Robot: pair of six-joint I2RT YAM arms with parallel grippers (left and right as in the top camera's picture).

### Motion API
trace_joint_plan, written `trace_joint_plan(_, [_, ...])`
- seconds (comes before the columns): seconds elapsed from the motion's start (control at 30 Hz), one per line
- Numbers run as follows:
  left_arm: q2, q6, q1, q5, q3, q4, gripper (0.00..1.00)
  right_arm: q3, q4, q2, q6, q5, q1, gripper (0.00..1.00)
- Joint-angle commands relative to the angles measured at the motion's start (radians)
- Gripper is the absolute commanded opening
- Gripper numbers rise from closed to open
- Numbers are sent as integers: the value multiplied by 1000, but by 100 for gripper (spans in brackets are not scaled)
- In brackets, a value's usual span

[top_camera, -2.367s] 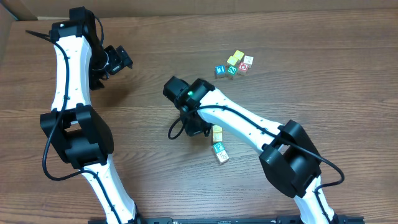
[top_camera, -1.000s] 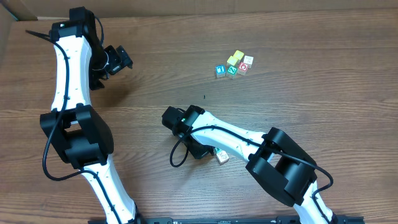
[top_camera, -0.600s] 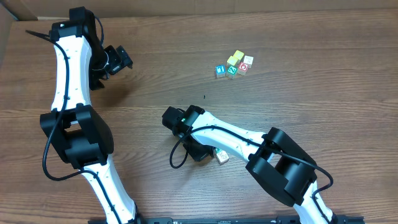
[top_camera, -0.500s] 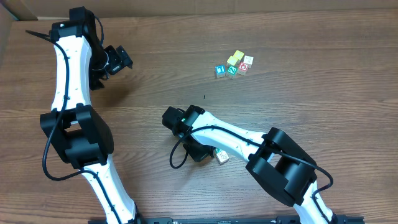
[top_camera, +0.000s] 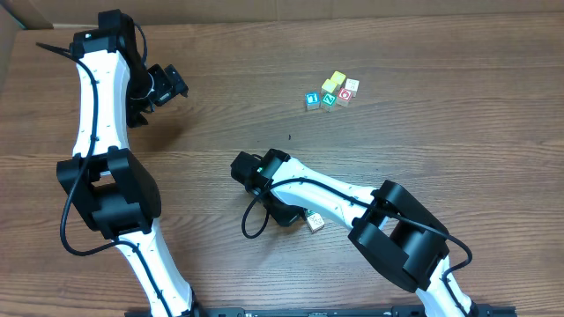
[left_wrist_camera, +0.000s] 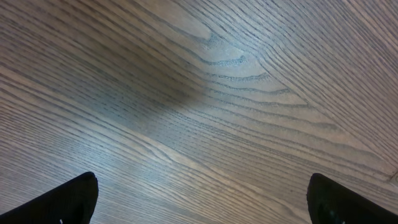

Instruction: Flip 4 blocks

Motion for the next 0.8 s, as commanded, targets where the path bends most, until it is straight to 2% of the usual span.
trace_joint_plan(0.0, [-9, 8, -8, -3, -3, 3, 100, 13, 15, -31, -1, -15, -2, 4])
trace_joint_plan(0.2, [-9, 8, -8, -3, -3, 3, 100, 45, 35, -68, -48, -292, -2, 4])
trace_joint_plan(0.4, [-9, 8, -8, -3, -3, 3, 100, 58, 5, -227, 37, -304, -39, 5])
trace_joint_plan(0.5, [-9, 8, -8, -3, -3, 3, 100, 58, -51, -312, 90, -298, -76, 27])
trace_joint_plan(0.6, [-9, 8, -8, -3, -3, 3, 100, 58, -126, -362, 151, -297, -123, 58])
trace_joint_plan(0.77, [-9, 8, -8, -3, -3, 3, 100, 18, -165, -367, 193, -297, -172, 65])
